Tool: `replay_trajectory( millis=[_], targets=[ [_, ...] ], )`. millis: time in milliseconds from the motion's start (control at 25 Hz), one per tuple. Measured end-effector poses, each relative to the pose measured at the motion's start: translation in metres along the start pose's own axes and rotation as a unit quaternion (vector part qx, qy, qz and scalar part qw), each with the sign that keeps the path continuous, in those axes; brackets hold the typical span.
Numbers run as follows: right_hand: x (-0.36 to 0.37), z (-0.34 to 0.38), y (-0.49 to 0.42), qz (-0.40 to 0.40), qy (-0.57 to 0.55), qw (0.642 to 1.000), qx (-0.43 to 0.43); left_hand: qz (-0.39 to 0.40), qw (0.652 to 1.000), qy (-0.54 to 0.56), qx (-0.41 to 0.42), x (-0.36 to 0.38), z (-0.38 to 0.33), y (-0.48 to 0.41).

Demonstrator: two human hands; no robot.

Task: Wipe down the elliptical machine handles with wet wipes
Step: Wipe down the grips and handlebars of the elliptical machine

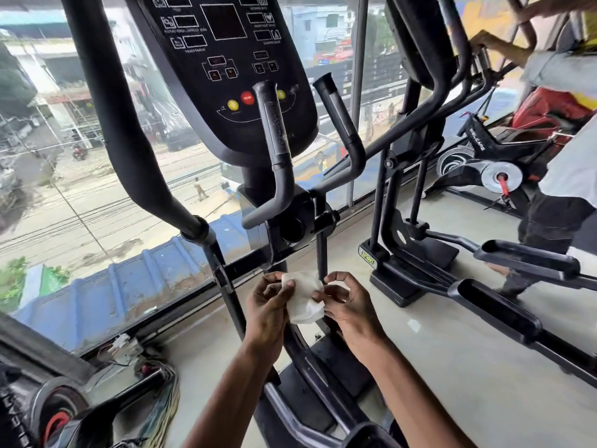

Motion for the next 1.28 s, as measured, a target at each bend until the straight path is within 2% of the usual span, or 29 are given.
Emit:
replay_trajectory(
  millis=[120,280,360,560,800,880,1000,1040,1160,1280],
  targets=[
    [-0.009,0.003,-0.003,0.012,-0.042,0.999,0.004,0.008,1.000,0.009,0.011,0.007,0.005,-0.003],
    [-0.020,0.005,-0.009,0.045,-0.081,0.996,0.000,0.088,0.996,-0.030,0.003,0.014,0.004,-0.001],
    [-0.022,0.009,-0.011,0.066,-0.075,0.995,-0.006,0.105,0.993,-0.058,-0.002,0.013,0.002,-0.002],
    [-0.021,0.014,-0.017,0.101,-0.013,0.994,-0.039,0.084,0.995,-0.058,0.005,0.008,-0.007,-0.005],
    [-0.016,0.009,-0.024,0.108,0.021,0.992,-0.057,0.071,0.983,-0.155,0.061,0.002,-0.016,-0.003],
    [-0.016,0.008,-0.028,0.112,0.082,0.987,-0.077,0.044,0.979,-0.177,0.088,0.004,-0.019,-0.002],
    [-0.017,0.014,-0.031,0.115,0.273,0.942,-0.157,0.011,0.966,-0.227,0.120,0.002,-0.023,-0.002],
    [-0.016,0.015,-0.032,0.112,0.305,0.929,-0.176,0.007,0.962,-0.246,0.122,0.000,-0.024,-0.003],
    [-0.013,0.015,-0.034,0.107,0.292,0.931,-0.192,0.007,0.938,-0.324,0.121,-0.002,-0.025,-0.006],
    [-0.012,0.015,-0.035,0.118,0.285,0.929,-0.204,0.001,0.895,-0.418,0.157,0.001,-0.029,-0.008]
  ],
)
Point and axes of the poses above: each hand's wrist, its own y-axis away from the middle knuckle, its own x-axis out of the palm, z = x × y, the point moved 3 cm from there along -y, towards the middle knuckle, and after that the axes turned 4 degrees about -x, right-handed, at the moved point
